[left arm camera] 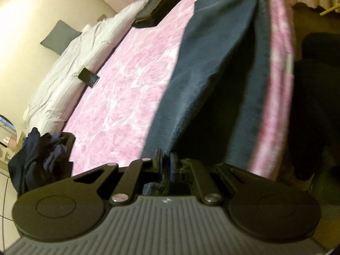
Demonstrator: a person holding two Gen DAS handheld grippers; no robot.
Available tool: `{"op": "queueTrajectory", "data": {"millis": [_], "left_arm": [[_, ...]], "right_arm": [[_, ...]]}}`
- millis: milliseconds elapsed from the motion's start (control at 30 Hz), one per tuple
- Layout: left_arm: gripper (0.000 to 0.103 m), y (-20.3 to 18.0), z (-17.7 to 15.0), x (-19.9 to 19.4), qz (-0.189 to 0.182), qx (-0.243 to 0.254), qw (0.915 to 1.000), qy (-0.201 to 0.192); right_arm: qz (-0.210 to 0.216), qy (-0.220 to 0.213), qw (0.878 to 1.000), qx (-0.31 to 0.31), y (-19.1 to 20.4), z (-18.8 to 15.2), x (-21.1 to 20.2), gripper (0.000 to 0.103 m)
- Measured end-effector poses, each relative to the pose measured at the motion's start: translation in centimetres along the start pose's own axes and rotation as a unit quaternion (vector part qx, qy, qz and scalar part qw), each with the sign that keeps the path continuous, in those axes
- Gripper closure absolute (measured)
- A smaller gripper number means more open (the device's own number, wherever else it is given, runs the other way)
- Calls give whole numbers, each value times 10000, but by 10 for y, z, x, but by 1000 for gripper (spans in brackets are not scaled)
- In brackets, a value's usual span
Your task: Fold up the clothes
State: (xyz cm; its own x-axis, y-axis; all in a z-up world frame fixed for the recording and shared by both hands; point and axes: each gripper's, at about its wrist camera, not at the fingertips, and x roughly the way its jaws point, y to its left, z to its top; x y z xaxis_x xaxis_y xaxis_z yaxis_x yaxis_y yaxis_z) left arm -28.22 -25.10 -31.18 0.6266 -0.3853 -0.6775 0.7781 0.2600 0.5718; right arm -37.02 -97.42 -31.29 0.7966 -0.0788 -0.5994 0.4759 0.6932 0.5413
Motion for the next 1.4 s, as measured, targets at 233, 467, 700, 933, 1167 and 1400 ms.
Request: {"op": "queueTrajectory", "data": {"millis": [233, 467, 700, 933, 1167, 1400], "left_arm": [[101, -58, -22, -13, 406, 743, 9963, 126], [97, -77, -29, -7, 866, 560, 9944, 239], [74, -88, -30, 2, 1086, 838, 9893, 488], [102, -68, -24, -11, 1107, 338, 9932, 144], [102, -34, -17, -39, 1091, -515, 9915, -478], [102, -32, -22, -43, 999, -646, 9914, -541]], "right_arm": [[-322, -267, 9969, -668, 16, -31, -33, 59], [144, -409, 9582, -2829, 87, -85, -71, 32], [1382, -82, 8092, -5709, 173, -207, -79, 32], [1531, -95, 6996, -6979, 208, -281, -67, 32], [1402, -120, 6680, -7307, 223, -308, -53, 32], [927, -295, 6539, -7503, 212, -306, -30, 45]]}}
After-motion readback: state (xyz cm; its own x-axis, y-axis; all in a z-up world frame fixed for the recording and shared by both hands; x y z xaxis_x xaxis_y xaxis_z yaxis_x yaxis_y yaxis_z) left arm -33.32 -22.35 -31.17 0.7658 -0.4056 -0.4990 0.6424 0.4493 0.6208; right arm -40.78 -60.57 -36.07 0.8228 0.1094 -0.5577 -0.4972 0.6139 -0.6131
